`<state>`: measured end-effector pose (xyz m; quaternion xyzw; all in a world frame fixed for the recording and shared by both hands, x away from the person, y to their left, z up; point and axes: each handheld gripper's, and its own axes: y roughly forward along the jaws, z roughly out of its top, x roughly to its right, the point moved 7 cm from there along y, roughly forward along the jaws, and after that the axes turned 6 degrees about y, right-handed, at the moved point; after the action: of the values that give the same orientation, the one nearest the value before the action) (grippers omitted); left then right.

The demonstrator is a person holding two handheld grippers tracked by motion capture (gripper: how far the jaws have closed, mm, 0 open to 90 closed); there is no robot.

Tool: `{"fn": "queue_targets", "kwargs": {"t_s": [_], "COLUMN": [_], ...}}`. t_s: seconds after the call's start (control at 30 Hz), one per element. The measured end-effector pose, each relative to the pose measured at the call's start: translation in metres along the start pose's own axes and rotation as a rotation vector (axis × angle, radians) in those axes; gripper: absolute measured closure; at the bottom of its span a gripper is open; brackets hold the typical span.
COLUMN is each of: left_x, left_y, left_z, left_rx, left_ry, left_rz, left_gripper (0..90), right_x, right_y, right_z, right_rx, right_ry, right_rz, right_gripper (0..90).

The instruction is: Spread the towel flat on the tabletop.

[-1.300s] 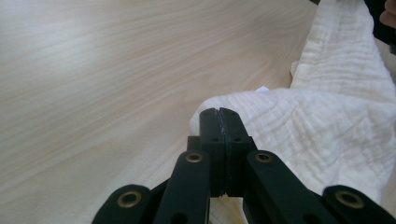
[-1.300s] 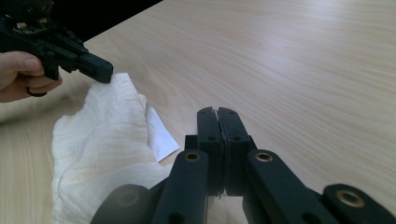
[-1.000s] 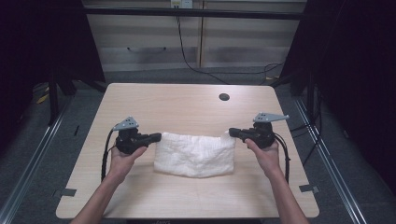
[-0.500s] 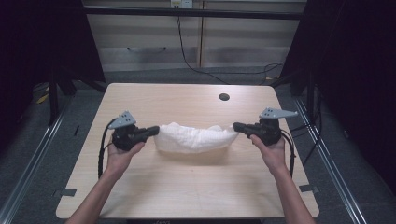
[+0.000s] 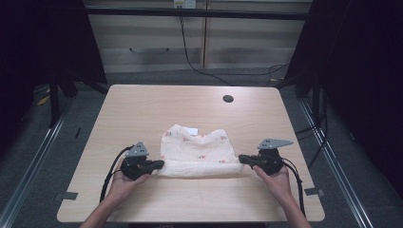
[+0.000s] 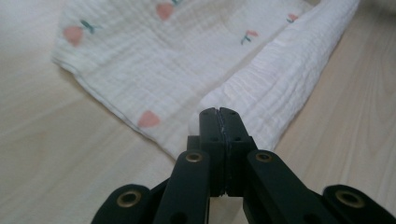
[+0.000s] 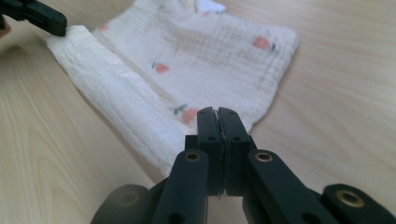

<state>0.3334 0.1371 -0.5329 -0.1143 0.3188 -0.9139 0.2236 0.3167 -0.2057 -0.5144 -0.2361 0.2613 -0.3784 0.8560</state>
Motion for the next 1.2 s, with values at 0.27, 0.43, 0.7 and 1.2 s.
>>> {"fn": "queue_targets", "kwargs": {"t_s": [0.27,0.43,0.7,1.2], "left_x": [0.014,0.008,-0.01,0.006], "left_y": [0.005,-0.006,-0.011,0.019], "left_z": [-0.014,-0.01,0.003,-0.007], "left_rx": [-0.055,0.02,0.105,-0.027], "left_ry": [0.016,-0.044,-0.143,-0.054], "left_rz": [-0.044,-0.067,-0.065,-0.082], "left_gripper": [87.7,73.1,67.7,69.3], "right_x": [-0.001,-0.003,0.0,-0.001], "right_y": [0.003,-0.002,-0.003,-0.006], "right_z": [-0.03,-0.029,-0.024,-0.022], "right_rx": [-0.068,-0.042,-0.013,0.01], "right_ry": [0.034,0.033,0.043,0.042], "right_rz": [-0.031,-0.029,-0.022,-0.006], "right_gripper": [88.1,88.1,88.0,87.4]}}
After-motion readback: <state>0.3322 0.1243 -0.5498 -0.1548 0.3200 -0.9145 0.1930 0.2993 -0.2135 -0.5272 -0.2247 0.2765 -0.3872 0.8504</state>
